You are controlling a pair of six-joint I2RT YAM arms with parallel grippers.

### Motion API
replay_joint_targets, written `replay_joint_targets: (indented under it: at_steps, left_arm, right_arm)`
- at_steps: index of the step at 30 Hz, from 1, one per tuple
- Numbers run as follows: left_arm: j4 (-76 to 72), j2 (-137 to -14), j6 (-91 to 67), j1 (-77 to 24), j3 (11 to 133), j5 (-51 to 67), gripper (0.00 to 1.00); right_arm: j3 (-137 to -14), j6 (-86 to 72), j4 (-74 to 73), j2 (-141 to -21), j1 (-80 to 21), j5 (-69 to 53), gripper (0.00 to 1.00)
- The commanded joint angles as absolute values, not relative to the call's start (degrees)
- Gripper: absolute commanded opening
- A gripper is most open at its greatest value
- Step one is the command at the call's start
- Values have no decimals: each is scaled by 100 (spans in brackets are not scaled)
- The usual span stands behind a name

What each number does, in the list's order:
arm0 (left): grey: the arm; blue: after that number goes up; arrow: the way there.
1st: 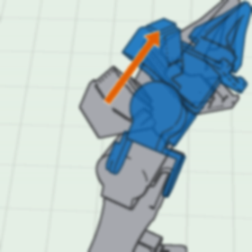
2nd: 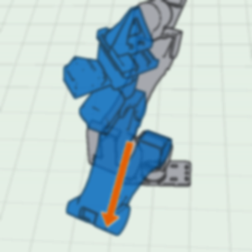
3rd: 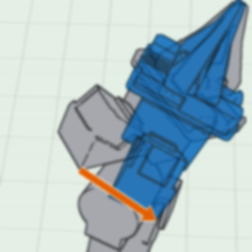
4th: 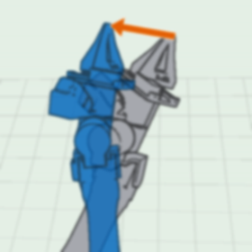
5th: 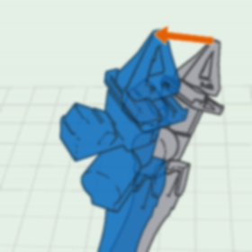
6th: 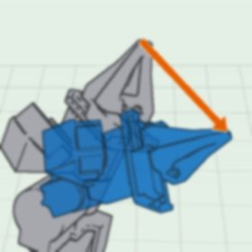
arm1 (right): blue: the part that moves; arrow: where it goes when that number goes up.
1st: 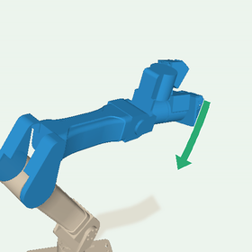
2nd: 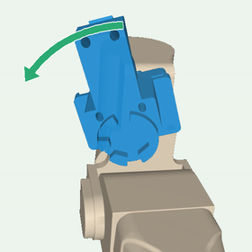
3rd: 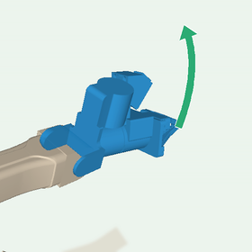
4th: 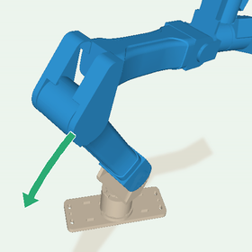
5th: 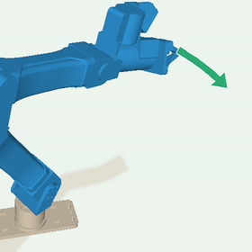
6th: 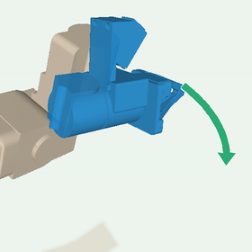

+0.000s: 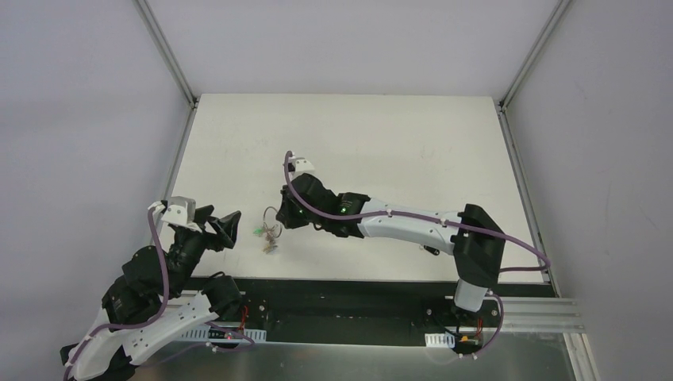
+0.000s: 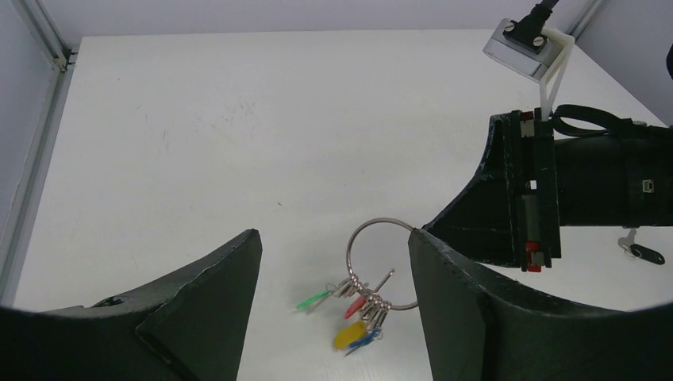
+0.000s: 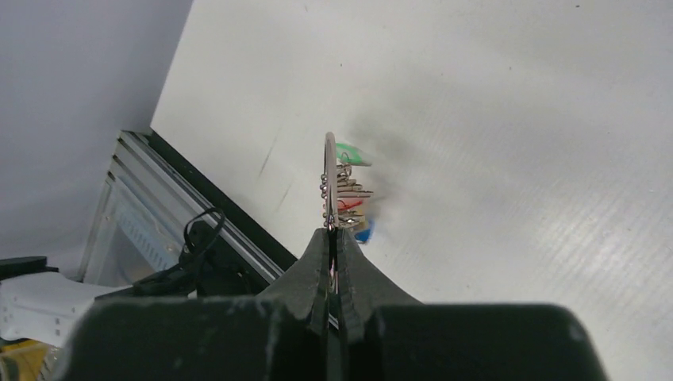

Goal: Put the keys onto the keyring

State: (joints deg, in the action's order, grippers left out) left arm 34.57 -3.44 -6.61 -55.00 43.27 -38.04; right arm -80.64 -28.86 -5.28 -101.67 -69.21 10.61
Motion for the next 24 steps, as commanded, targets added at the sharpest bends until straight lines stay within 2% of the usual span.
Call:
replay_joint_targets:
  at_steps: [1,6,9,12,17,19,24]
  left_arm:
    - [3278,-353,-644,-5450,4310,-3912,68]
    - [3278,-254,-690,-5456,4292,-3898,67]
    - [3270,-304,-681,-5450,4309,-3901,68]
    - [3282,-411,-653,-5445,4333,-3885,68]
    - [3280,-381,-674,-5410,4316,-3889,68]
    - [3281,-352,-694,-5408,4300,-3901,67]
    - [3278,-369,-684,-5410,4314,-3894,67]
  right_arm:
    - [-8415,-2176,-967,-9769,-6953,1326,0]
    - [-7049,-1935,-880,-8157,-5865,3475,0]
    - [-6898,-1349,-894,-7649,-5791,4437,0]
    - [-7173,-1337,-1126,-7895,-5907,4100,0]
    - [-7615,-1964,-655,-8664,-6122,1399,0]
    - [-7816,-1936,-603,-8762,-6289,1297,0]
    - [-7747,-1630,-941,-8378,-6313,2363,0]
